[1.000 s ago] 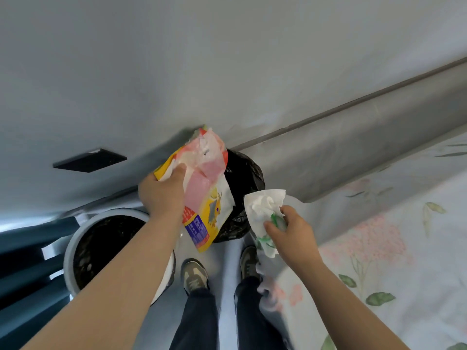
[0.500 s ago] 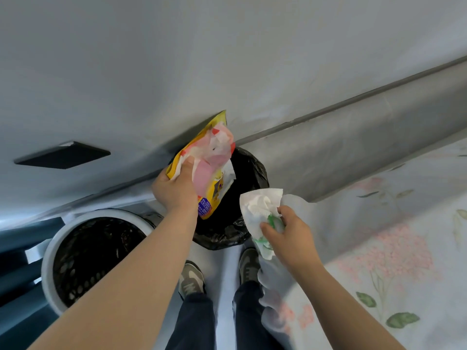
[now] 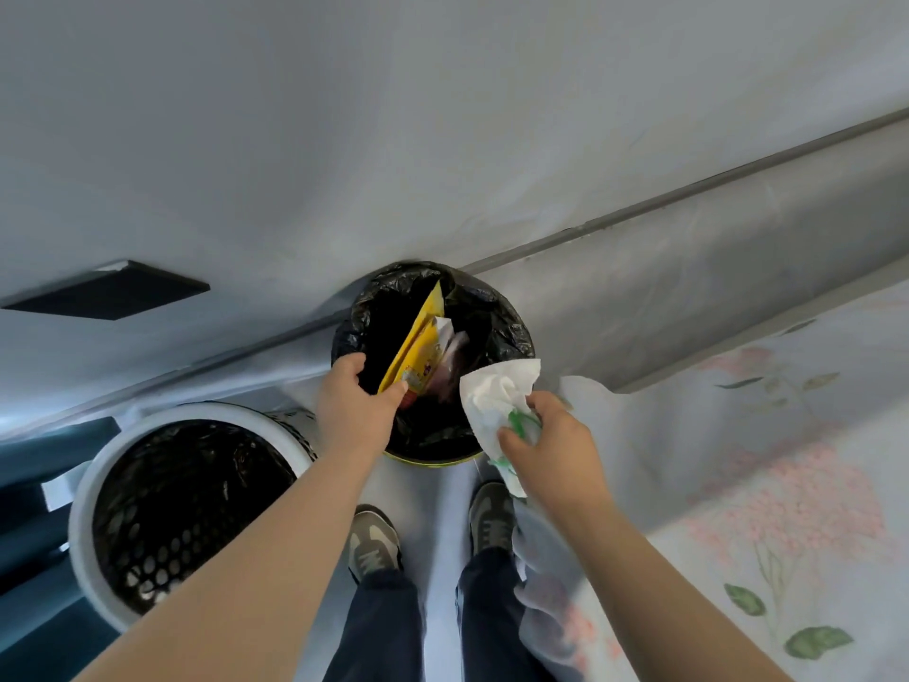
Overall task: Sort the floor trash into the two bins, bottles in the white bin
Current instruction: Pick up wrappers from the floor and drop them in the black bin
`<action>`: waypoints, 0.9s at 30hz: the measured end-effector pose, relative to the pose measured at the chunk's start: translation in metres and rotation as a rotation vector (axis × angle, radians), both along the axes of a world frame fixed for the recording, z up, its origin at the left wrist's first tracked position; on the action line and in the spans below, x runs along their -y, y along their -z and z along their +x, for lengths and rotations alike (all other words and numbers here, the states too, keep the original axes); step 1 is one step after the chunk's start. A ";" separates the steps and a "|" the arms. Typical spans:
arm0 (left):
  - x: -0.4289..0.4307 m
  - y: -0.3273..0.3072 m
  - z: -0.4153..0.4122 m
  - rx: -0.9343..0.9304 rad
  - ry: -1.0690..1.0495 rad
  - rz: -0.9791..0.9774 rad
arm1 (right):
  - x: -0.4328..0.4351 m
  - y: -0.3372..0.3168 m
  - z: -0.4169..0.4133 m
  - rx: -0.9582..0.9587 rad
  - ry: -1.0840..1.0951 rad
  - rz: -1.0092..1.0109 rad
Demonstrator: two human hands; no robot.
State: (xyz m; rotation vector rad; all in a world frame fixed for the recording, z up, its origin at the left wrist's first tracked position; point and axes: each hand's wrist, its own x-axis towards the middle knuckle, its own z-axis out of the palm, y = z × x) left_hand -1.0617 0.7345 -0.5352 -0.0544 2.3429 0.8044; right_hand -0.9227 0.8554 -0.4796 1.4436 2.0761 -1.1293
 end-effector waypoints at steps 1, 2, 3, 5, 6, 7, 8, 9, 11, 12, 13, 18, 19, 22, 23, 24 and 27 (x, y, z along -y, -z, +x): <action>0.005 -0.001 0.000 -0.027 0.038 -0.011 | 0.001 0.000 -0.004 0.015 -0.028 0.010; 0.010 -0.002 0.001 -0.038 0.075 -0.013 | 0.002 0.001 -0.009 0.029 -0.056 0.017; 0.015 -0.002 0.001 -0.037 0.113 -0.014 | 0.002 0.002 -0.014 0.046 -0.083 0.023; 0.026 -0.003 0.004 -0.020 0.203 -0.032 | 0.003 0.007 -0.026 0.079 -0.119 0.018; 0.031 -0.004 0.006 -0.010 0.249 -0.047 | 0.003 0.009 -0.033 0.088 -0.120 0.005; 0.035 -0.004 0.007 -0.004 0.290 -0.063 | 0.002 0.012 -0.039 0.090 -0.111 -0.013; 0.039 -0.005 0.008 0.000 0.322 -0.079 | 0.001 0.015 -0.046 0.088 -0.098 -0.027; 0.042 -0.004 0.009 0.005 0.347 -0.090 | 0.000 0.018 -0.051 0.083 -0.085 -0.039; 0.047 -0.003 0.010 0.009 0.390 -0.107 | -0.001 0.025 -0.060 0.052 -0.067 -0.066; 0.049 -0.001 0.010 0.007 0.410 -0.119 | -0.002 0.029 -0.063 0.031 -0.066 -0.079; 0.050 0.001 0.010 0.006 0.431 -0.132 | -0.002 0.033 -0.065 0.020 -0.071 -0.085; 0.050 0.009 0.010 -0.042 0.551 -0.164 | -0.001 0.050 -0.055 0.105 -0.238 -0.040; 0.048 0.011 0.009 -0.057 0.594 -0.177 | 0.000 0.054 -0.051 0.123 -0.301 -0.029; 0.042 0.021 0.006 -0.079 0.738 -0.218 | 0.004 0.066 -0.037 0.177 -0.508 -0.029; 0.039 0.026 0.005 -0.078 0.789 -0.217 | 0.005 0.071 -0.032 0.198 -0.572 -0.030; 0.037 0.032 0.004 -0.069 0.838 -0.210 | 0.005 0.077 -0.028 0.217 -0.626 -0.025; 0.031 0.048 0.004 -0.031 0.982 -0.216 | 0.007 0.093 -0.019 0.248 -0.734 0.035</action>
